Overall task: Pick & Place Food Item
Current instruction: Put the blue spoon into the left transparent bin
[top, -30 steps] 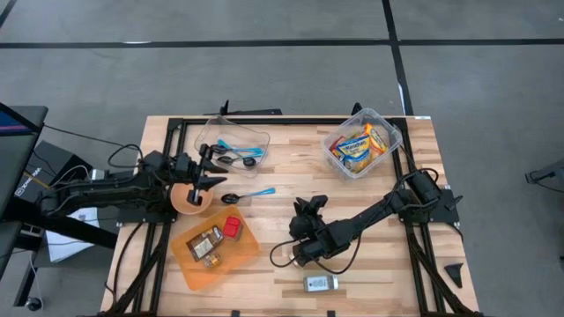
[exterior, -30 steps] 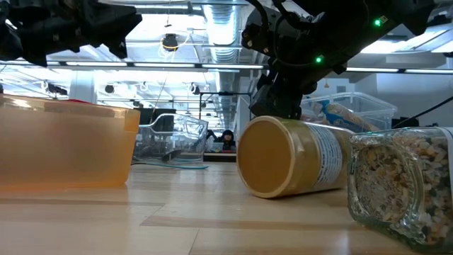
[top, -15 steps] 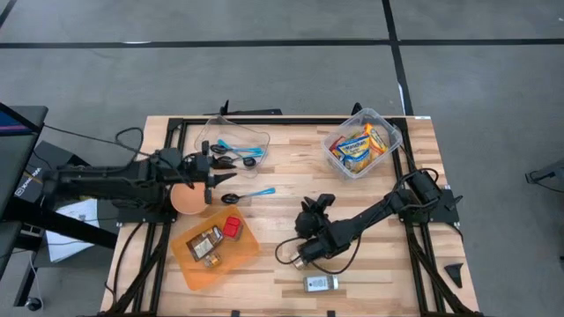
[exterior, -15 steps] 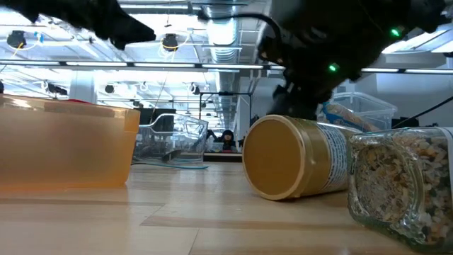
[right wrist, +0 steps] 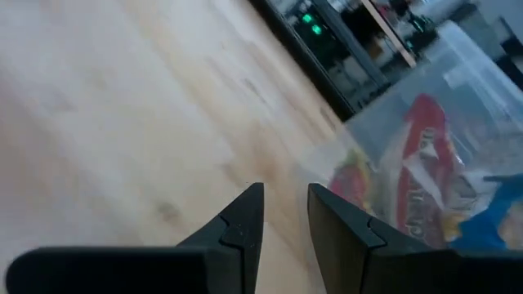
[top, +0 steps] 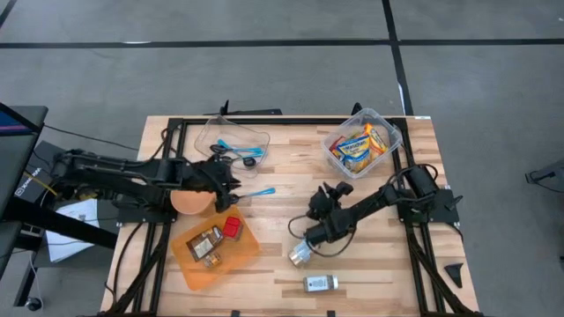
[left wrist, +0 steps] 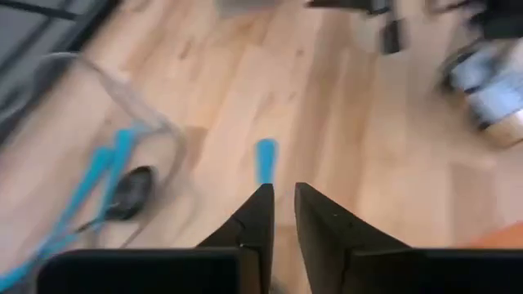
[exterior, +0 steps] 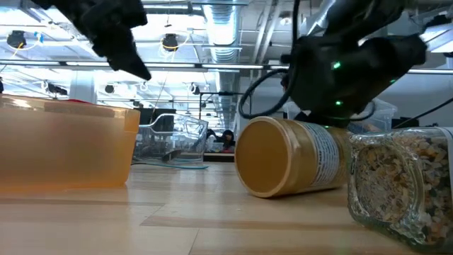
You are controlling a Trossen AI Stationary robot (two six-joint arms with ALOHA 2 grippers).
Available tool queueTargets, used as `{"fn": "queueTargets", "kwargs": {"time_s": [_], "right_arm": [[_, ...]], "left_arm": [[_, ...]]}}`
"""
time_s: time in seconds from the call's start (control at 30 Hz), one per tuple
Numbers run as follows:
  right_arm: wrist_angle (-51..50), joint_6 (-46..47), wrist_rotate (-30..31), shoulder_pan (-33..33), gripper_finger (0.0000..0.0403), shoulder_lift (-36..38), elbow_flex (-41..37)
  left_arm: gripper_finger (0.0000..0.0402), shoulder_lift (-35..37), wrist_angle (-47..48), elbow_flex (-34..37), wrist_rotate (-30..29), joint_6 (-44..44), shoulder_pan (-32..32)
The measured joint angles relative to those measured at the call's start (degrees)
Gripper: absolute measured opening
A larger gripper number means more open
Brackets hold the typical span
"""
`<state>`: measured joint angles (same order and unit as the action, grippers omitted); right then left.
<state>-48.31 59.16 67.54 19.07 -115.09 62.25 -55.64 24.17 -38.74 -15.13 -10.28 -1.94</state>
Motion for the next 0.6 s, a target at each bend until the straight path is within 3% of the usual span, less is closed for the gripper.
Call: {"fn": "queueTargets", "kwargs": {"time_s": [0.3, 0.6], "right_arm": [[1.1, 0.4, 4.8, -2.0, 0.0092, 0.4, -0.6], [1.2, 0.4, 15.1, -2.0, 0.0092, 0.4, -0.3]], "left_arm": [[0.0017, -10.1, 0.7, -3.6, 14.3, -5.1, 1.0], [0.0013, -20.0, 4.0, -8.7, 12.8, -10.0, 1.0]]}}
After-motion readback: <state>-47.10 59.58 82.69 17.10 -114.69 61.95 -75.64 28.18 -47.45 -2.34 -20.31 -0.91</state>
